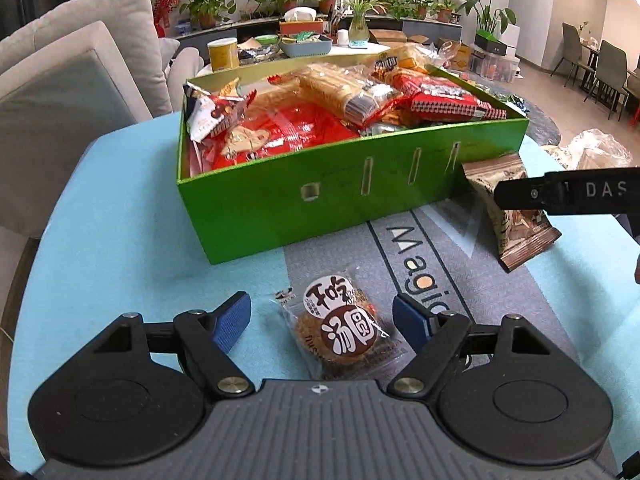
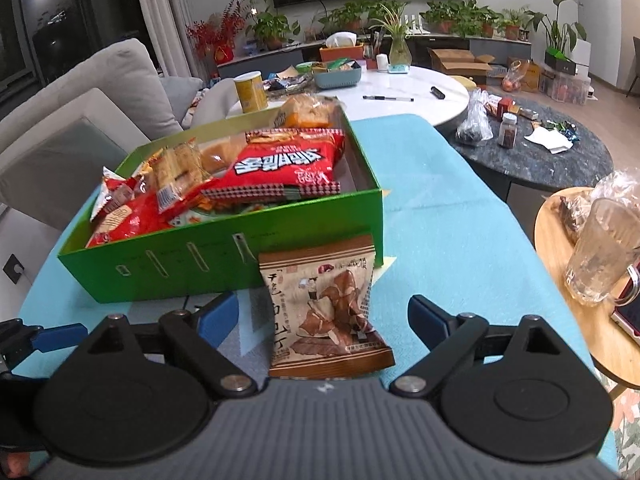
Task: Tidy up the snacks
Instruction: 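Grasp round cookie pack with left gripper while right gripper grasps brown snack bag, then lower cookie pack into green box with left gripper while right gripper drops brown bag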
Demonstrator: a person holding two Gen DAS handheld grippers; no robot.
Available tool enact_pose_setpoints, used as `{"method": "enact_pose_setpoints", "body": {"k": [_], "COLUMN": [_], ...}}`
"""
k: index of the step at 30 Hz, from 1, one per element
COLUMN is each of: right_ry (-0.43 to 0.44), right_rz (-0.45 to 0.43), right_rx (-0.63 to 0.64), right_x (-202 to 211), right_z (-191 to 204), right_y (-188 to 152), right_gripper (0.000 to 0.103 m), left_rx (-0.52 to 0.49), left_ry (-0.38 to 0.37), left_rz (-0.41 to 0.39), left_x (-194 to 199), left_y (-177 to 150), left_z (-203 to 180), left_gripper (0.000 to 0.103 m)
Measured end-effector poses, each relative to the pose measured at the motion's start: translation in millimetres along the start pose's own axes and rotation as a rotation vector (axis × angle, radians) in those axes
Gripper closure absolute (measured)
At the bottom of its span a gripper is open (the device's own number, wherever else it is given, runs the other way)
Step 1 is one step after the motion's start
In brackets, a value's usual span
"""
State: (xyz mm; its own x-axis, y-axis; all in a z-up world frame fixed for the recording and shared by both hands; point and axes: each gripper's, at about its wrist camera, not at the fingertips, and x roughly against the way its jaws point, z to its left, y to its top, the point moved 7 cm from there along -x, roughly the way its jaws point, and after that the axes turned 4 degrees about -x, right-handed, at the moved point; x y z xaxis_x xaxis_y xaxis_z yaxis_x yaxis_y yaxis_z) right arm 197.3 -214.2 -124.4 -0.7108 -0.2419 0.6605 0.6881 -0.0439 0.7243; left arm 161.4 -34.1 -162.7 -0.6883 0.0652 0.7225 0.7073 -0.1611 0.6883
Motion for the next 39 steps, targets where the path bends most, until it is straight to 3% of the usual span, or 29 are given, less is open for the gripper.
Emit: {"method": "enact_pose_setpoints", "body": {"k": [5,6,10,29,35,39], "right_ry": [0.008,0.01,0.015,-0.021,-0.068,-0.025], "right_rz": [0.012,0.015,0.021,0.058,0.027,0.036], "right_rx": [-0.002,-0.002,-0.001,0.022,0.074,0.033], "right_x": [-5,-6,-7,-27,-26,-18], "right_z": [0,1,2,5,6,4], "right_y": [-2,-3,-4,-7,-6,-8], "right_gripper": [0.025,0.025,0.025,0.024,0.025,0.025], "left_rx": [-0.018,-0.017,-0.019,-0.002,0.001,0.005], "left_ry": [-0.017,-0.02,-0.023,-0.011,-0.021,-0.021], "left_rz": [-0.018,-0.025,-0.023,-0.063,-0.053,-0.062], "left_x": [-2,-1,2,15,12,16], "left_y": [-1,-1,1,4,1,2], "left_z": [-4,-4,-2,9,7,7], "left_gripper": [0.048,0.058,0.066,0.066,0.066,0.066]}}
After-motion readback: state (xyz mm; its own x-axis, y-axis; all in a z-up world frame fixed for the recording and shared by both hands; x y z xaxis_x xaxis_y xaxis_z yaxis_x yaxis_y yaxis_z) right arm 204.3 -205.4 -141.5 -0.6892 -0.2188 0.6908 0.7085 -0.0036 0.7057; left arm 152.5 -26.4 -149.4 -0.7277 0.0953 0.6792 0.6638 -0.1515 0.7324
